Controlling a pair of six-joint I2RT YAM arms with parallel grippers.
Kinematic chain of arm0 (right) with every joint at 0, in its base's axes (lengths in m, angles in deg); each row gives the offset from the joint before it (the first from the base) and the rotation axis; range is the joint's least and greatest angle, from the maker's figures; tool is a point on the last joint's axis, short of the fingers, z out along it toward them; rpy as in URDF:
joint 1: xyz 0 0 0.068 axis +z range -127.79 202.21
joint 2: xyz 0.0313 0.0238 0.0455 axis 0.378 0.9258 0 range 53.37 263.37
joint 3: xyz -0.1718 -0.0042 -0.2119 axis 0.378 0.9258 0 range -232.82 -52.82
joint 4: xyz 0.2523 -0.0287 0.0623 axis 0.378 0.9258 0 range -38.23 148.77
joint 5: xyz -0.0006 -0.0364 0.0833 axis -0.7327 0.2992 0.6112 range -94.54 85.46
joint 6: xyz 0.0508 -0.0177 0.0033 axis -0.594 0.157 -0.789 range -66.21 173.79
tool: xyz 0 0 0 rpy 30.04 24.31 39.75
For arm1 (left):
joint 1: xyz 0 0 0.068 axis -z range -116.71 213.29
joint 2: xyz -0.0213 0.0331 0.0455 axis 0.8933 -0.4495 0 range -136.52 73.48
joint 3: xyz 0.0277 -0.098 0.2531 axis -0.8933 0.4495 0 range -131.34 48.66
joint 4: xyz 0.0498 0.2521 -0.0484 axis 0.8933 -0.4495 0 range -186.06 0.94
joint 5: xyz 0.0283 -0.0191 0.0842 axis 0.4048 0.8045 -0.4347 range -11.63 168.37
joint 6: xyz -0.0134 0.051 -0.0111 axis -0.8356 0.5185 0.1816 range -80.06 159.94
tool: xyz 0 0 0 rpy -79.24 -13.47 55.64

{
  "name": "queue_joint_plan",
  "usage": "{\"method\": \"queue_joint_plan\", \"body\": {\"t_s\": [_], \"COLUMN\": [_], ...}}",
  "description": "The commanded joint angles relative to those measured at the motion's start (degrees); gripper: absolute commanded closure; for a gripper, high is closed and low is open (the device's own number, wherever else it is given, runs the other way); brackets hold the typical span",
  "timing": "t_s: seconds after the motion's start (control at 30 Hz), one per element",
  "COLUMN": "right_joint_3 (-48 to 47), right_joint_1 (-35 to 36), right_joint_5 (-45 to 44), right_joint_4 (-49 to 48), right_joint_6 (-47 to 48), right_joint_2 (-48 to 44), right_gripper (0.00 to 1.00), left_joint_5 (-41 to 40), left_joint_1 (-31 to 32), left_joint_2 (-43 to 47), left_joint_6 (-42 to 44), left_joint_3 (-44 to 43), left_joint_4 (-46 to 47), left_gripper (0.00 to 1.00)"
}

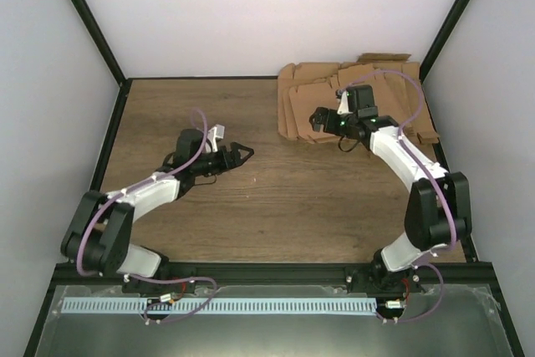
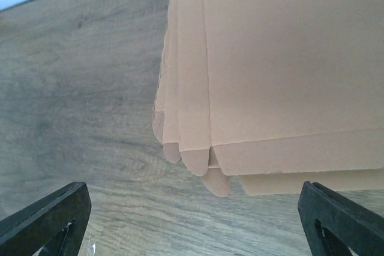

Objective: Fold the paper box

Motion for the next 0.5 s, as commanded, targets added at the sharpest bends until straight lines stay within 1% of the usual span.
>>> {"method": "queue_joint_plan", "body": {"t_s": [0.0, 0.13, 0.2, 0.27, 0.33, 0.4, 0.47], "right_joint_3": [-2.43, -2.73, -2.53, -2.44, -2.83, -4.36, -7.1], "right_joint_1": [0.35, 0.32, 0.33, 0.5, 0.99, 2.23, 4.99], "right_joint_5": [5.21, 5.43, 7.33, 7.42, 4.22, -1.7, -9.46], "right_joint_4": [-0.18, -0.52, -1.29, -1.83, -1.25, 0.27, 2.34], "right_joint_6": [0.09, -0.41, -0.06, 0.91, 1.93, 4.03, 6.9], "right_joint_2": [3.66, 4.79, 4.98, 5.32, 5.79, 6.62, 8.4], "right_gripper": [0.02, 0.02, 0.02, 0.02, 0.02, 0.02, 0.02], "left_joint_5": [3.04, 2.54, 2.02, 1.3, 1.43, 2.38, 2.08], "left_joint_1": [0.79, 0.97, 0.95, 1.04, 1.04, 1.01, 1.05], "left_joint_2": [-6.74, -9.45, -9.74, -9.85, -10.81, -12.57, -12.64], "left_joint_6": [-2.63, -1.83, -1.22, -0.95, -1.49, -2.67, -3.07], "left_joint_3": [-5.24, -10.0, -10.97, -11.14, -11.48, -12.44, -12.82], "left_joint_4": [7.36, 6.01, 5.61, 5.87, 7.15, 8.13, 8.54], "left_gripper": [0.06, 0.06, 0.06, 0.06, 0.06, 0.07, 0.08]}}
